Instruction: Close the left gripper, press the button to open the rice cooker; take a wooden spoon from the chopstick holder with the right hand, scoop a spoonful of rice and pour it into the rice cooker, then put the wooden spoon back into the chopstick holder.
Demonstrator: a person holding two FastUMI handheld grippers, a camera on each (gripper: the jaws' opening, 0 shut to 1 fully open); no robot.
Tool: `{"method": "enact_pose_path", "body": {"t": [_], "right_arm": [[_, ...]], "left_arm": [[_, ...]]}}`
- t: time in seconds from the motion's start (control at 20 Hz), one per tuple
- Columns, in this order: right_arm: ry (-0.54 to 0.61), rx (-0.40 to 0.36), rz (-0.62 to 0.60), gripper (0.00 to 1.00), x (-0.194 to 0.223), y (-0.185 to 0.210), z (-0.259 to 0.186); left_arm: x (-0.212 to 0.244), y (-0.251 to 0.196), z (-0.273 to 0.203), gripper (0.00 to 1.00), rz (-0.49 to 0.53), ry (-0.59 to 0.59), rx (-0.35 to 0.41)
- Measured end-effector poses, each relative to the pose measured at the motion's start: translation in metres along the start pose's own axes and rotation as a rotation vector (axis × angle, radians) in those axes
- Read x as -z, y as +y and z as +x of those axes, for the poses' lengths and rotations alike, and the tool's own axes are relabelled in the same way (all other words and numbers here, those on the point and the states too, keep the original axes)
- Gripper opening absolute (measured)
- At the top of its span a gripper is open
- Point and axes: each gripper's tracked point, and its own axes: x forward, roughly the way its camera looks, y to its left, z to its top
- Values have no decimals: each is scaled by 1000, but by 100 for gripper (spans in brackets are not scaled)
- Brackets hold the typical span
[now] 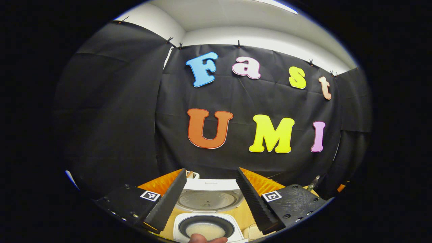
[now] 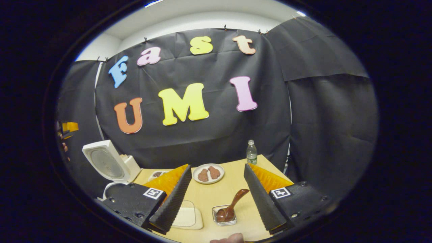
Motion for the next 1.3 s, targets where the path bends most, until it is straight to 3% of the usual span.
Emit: {"method": "enact_pose_path", "body": {"t": [0.45,0.75,1.05,1.3], "right_arm": [[35,-50,-33,99,14,18,1],[48,-121,-82,99,16,33,32],[91,-265,-73,99,30,70,61],[88,-300,-68,100,32,91,48]], "left_arm": [[51,13,86,95,1,204,-59],[79,19,106,96,-1,312,-113],[89,17,77,97,13,403,-137],[116,10,16,97,20,499,-114]]}}
